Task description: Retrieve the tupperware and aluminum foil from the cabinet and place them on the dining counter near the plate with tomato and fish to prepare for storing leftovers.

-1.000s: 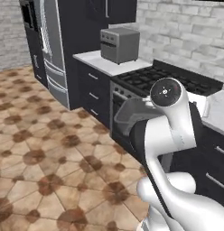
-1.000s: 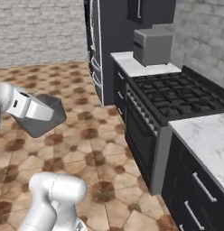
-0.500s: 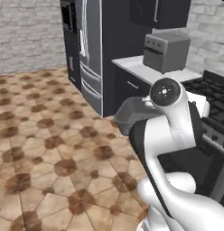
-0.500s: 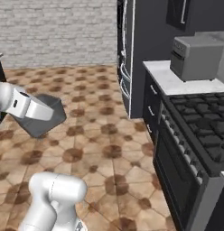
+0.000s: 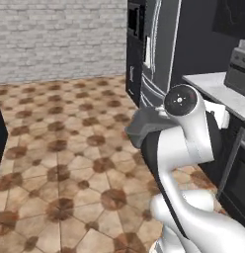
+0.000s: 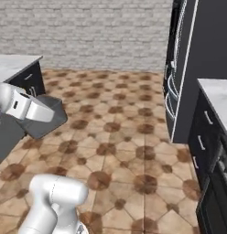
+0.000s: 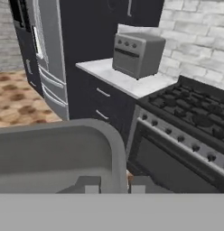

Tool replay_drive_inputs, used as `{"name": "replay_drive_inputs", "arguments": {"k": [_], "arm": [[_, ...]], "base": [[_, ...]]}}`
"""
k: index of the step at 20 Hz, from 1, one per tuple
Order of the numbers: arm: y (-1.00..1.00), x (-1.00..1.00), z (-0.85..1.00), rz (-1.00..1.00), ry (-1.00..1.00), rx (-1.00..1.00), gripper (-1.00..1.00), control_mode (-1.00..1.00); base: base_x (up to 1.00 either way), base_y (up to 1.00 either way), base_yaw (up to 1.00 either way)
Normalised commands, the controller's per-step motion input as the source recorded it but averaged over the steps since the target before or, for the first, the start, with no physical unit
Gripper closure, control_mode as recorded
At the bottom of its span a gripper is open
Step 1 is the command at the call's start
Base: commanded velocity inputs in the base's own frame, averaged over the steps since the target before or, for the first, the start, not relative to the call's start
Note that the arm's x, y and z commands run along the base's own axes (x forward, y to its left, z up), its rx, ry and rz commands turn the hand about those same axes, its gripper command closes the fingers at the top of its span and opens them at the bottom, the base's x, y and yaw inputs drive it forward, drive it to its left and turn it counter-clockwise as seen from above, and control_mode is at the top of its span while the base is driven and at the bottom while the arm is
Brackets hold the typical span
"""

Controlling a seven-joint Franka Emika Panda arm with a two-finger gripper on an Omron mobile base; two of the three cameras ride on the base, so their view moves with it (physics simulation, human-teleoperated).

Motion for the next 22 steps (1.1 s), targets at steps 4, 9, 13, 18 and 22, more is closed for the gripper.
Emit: {"name": "replay_drive_inputs", "arguments": {"k": [4, 9, 13, 18, 22], "arm": [[0.00, 0.00, 0.00, 0.00, 0.00, 0.00, 1.00, 1.00], [0.00, 0.00, 0.00, 0.00, 0.00, 0.00, 1.00, 1.00], [0.00, 0.00, 0.00, 0.00, 0.00, 0.00, 1.00, 1.00], [0.00, 0.00, 0.00, 0.00, 0.00, 0.00, 1.00, 1.00], [0.00, 0.00, 0.00, 0.00, 0.00, 0.00, 1.00, 1.00]], "base": [[1.00, 0.35, 0.45], [1.00, 0.22, 0.39], [1.00, 0.01, 0.30], [1.00, -0.24, -0.05], [1.00, -0.03, -0.38]]}}
